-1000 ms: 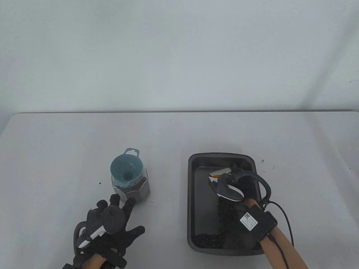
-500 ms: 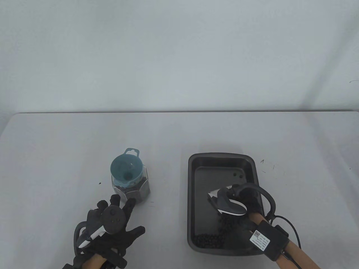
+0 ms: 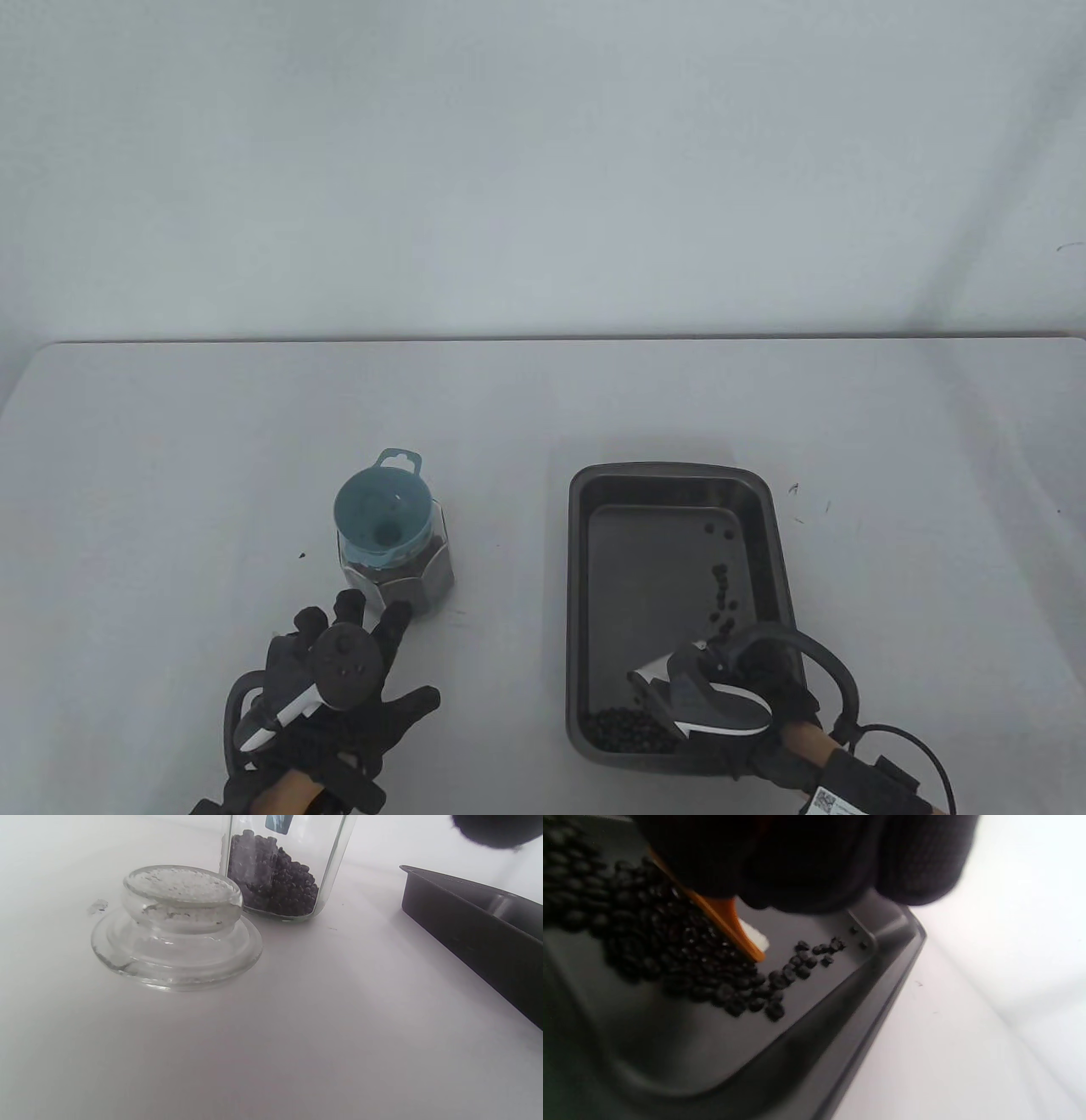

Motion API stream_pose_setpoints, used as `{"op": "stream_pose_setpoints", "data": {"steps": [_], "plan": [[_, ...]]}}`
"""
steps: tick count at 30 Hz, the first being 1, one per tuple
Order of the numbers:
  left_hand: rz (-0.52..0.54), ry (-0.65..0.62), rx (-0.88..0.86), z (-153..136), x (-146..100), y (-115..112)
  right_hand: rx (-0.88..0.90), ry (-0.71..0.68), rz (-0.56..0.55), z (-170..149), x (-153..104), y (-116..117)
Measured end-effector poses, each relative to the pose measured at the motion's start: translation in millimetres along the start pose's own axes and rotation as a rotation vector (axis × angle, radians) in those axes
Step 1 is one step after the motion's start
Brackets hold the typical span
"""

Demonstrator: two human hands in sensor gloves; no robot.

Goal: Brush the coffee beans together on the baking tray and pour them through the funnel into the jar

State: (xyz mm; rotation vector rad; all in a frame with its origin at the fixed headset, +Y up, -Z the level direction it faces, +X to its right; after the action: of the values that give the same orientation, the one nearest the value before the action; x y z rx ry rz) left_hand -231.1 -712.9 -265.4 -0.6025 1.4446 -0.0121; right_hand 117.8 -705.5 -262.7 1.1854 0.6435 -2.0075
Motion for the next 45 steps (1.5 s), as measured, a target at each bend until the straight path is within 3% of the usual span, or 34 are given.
{"op": "stream_pose_setpoints", "data": {"steps": [6, 8, 10, 13, 18, 24, 35, 45], "plan": [[-0.002, 0.006, 0.004, 0.1, -0.1, -0.4, -0.029, 0.008, -0.032, 4.6, -1.9, 0.1], [-0.002, 0.005, 0.002, 0.1, 0.0, -0.4, -0.006, 0.058, -0.051, -10.7, -1.4, -5.6], [-0.005, 0.007, 0.000, 0.0, 0.4, -0.5, 0.046, 0.067, 0.027, -30.3, 4.9, -7.6], [-0.004, 0.009, 0.001, 0.2, 0.3, -0.1, 0.099, 0.180, -0.006, -68.1, 19.8, -8.4], [0.003, 0.009, -0.009, -0.8, 0.4, 0.6, 0.108, 0.388, -0.095, -105.6, 58.6, 18.3], [0.001, 0.009, -0.015, -1.5, 0.8, 1.2, -0.021, 0.527, -0.127, -104.6, 95.2, 47.6], [-0.001, 0.013, -0.015, -2.5, 1.3, 1.7, -0.098, 0.394, 0.017, -81.7, 120.6, 59.6], [-0.006, 0.005, -0.011, -1.9, 1.4, 0.9, -0.077, 0.233, 0.091, -58.7, 92.1, 53.0]]}}
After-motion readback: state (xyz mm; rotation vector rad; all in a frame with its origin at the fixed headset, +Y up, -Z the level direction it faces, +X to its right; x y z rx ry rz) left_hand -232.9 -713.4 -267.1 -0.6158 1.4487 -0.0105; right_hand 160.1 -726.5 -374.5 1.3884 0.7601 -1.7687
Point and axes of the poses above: the tracker on the back of each hand, its own z axis roughly to the thumb side, its own x axis roughly from the wrist to the fingertips, y = z × x, the point moved 2 cm from there along x, roughly from the wrist to the fingertips, and after that the axes turned 12 degrees about -x, right-handed, at the moved point
